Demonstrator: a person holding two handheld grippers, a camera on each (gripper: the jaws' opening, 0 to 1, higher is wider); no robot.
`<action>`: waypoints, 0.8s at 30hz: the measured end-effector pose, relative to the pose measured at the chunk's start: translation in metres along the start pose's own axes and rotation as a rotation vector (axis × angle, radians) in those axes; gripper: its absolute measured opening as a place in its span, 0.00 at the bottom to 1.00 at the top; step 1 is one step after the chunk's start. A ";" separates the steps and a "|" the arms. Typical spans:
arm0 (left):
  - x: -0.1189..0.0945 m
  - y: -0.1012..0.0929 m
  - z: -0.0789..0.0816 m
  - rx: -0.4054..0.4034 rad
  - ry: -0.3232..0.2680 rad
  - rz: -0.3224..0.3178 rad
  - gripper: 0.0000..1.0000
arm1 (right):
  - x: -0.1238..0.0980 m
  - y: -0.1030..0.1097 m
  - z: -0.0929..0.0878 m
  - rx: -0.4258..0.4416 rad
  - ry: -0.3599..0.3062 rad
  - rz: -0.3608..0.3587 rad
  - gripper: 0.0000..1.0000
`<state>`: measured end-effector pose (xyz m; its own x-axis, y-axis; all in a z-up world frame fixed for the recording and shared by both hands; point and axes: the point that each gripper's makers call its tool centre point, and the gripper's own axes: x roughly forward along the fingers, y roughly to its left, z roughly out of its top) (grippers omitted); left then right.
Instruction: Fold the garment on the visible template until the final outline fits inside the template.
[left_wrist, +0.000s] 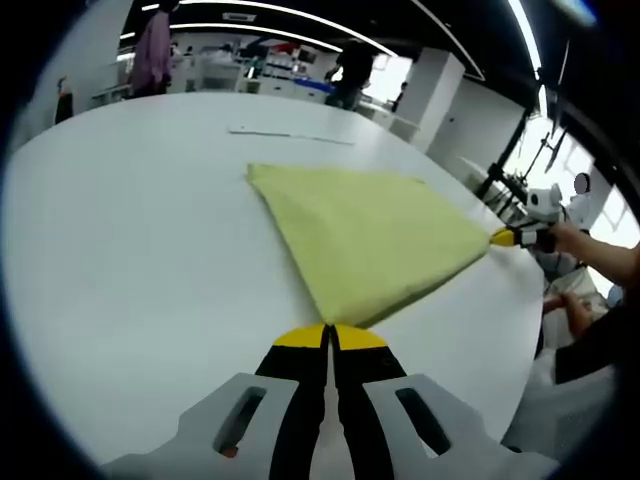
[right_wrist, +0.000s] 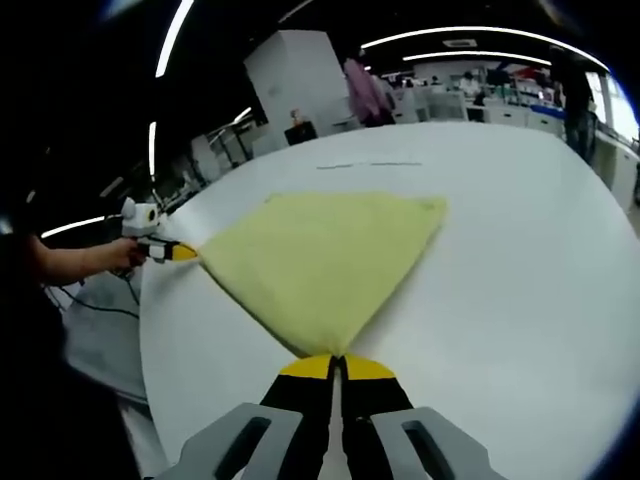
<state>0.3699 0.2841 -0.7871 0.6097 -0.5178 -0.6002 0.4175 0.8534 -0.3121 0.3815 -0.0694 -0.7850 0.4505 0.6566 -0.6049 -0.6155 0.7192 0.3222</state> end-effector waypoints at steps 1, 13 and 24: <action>0.000 0.000 0.000 0.000 0.000 0.000 0.00 | 0.000 0.000 0.000 0.004 0.001 0.001 0.00; 0.000 0.000 0.000 -0.001 0.003 -0.003 0.00 | 0.002 0.000 0.001 0.019 0.006 0.004 0.00; -0.003 -0.004 -0.003 0.026 0.010 -0.002 0.00 | -0.006 0.003 -0.007 0.029 0.042 0.012 0.00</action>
<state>0.3643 0.2827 -0.7864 0.6025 -0.5185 -0.6067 0.4359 0.8506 -0.2940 0.3723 -0.0725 -0.7849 0.4150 0.6555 -0.6309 -0.6014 0.7180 0.3504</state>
